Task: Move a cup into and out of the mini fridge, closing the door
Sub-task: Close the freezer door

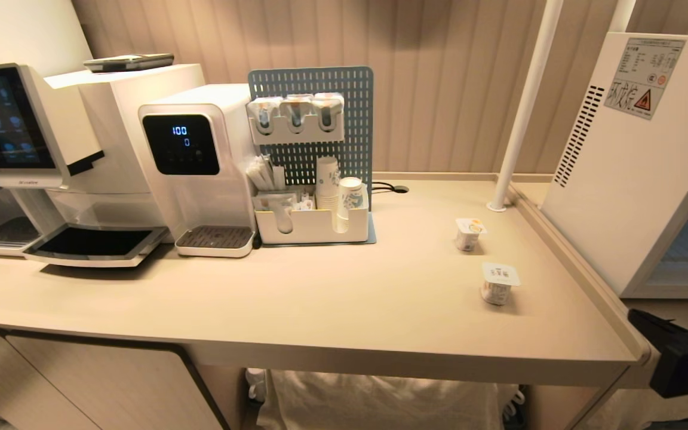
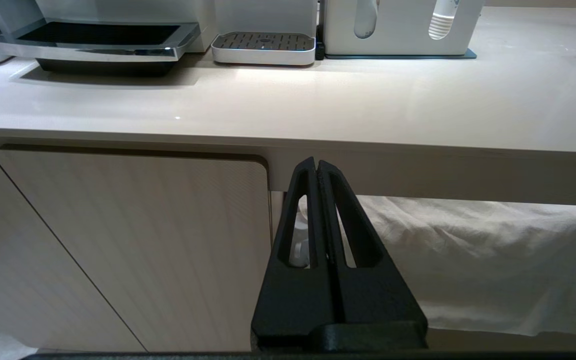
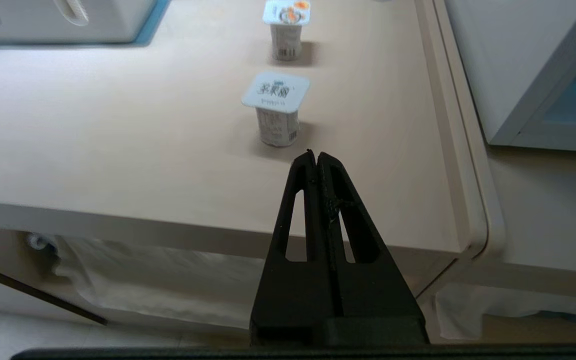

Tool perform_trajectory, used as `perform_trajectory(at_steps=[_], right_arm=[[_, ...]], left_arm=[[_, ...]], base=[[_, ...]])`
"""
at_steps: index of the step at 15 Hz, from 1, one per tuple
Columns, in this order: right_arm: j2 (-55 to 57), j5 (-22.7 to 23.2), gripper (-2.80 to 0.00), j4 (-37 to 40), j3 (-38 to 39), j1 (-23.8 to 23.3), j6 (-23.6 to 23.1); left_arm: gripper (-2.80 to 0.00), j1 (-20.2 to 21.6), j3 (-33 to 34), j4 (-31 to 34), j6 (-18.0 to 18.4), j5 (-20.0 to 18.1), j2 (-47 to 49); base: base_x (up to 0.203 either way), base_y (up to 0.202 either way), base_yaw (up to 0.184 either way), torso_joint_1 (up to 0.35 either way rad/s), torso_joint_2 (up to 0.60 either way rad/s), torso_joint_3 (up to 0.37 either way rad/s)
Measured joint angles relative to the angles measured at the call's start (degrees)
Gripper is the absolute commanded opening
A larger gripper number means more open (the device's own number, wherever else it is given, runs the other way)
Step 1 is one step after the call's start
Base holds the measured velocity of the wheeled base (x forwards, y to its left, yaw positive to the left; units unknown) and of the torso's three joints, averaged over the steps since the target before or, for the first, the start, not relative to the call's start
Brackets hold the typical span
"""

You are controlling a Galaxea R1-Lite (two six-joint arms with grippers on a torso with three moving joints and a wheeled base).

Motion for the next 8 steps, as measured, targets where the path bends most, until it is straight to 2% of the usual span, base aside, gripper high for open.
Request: perform_trajectory(at_steps=[5, 6, 8], right_arm=[[-31.32, -0.75, -2.80, 40.36, -15.35, -0.50, 4.82], [-36.51, -1.66, -2.80, 48.08, -17.56, -1.76, 5.81], [-43.77, -0.63, -2.80, 59.67, -20.12, -8.39, 6.82]], left_arm=[[-2.80, 0.00, 0.00, -0.02, -0.02, -0.01, 0.00], [-2.80, 0.00, 0.00, -0.02, 0.00, -0.01, 0.00], [-2.80, -0.02, 0.00, -0.02, -0.01, -0.01, 0.00]], base=[[0.000, 0.000, 0.000, 0.000, 0.00, 0.000], [0.000, 0.000, 0.000, 0.000, 0.00, 0.000], [0.000, 0.000, 0.000, 0.000, 0.00, 0.000]])
